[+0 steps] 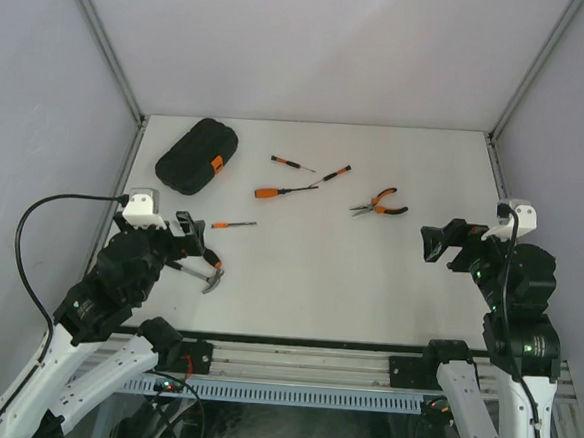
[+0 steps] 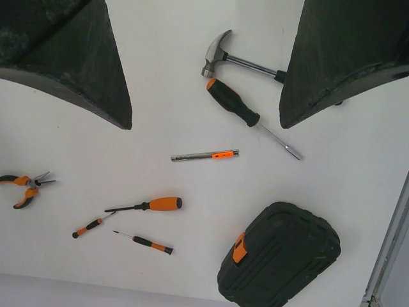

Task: Sort the tools into containers
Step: Move the storage box to the center of the board.

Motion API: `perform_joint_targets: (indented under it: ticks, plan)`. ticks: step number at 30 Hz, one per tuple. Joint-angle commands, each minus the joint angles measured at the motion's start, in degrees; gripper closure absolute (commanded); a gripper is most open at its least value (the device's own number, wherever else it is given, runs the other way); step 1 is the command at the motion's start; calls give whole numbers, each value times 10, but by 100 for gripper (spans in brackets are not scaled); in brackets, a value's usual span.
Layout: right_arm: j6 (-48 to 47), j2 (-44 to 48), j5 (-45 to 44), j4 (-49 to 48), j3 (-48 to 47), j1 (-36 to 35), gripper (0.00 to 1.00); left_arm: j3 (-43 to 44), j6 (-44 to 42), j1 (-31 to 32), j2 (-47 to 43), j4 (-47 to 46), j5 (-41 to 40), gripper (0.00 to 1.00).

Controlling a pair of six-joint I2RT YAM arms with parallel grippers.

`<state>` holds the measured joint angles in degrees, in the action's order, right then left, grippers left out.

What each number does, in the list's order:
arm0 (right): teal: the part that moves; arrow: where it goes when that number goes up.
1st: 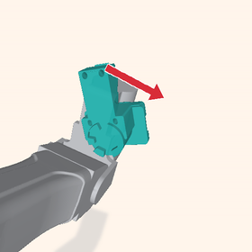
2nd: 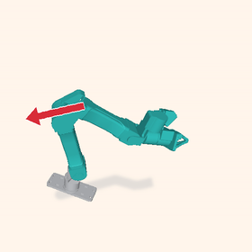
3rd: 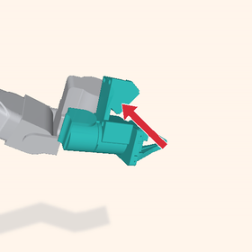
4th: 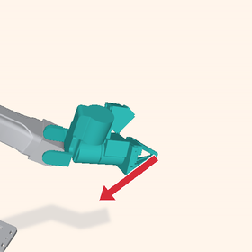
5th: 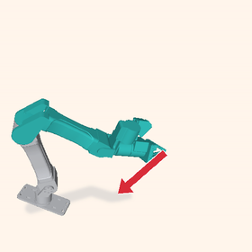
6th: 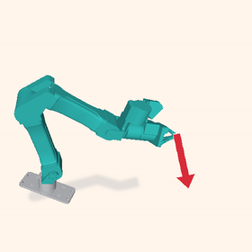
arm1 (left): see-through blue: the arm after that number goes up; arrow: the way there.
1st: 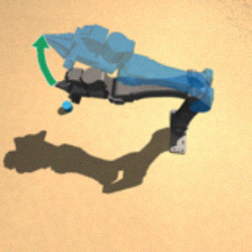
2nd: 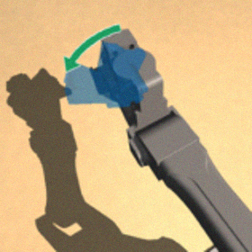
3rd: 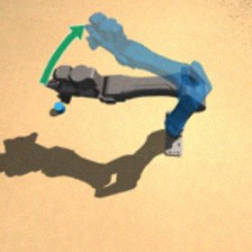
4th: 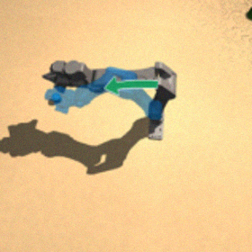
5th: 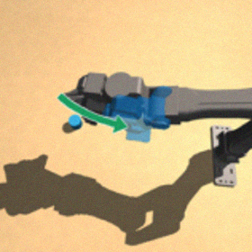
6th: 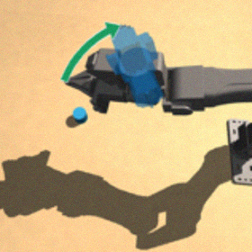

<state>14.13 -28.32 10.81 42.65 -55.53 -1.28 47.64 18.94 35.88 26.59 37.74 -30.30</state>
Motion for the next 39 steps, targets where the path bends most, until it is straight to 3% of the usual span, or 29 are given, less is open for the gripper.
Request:
perform_joint_targets:
  ticks: [1,14,29,34,39]
  plan:
    - [4,8,-4,-19,-2,-3,5,-2,10,2,5,-23,-12,0]
    - [54,-18,-86,5,-6,-2,8,9,16,2,15,-15,-21,0]
    - [60,-73,-60,48,-11,-2,8,28,28,-6,75,-4,-4,0]
    - [61,-83,-62,61,-11,-1,8,46,35,-25,124,8,14,0]
    - [72,-79,-51,58,-4,-2,9,56,27,-100,166,7,75,0]
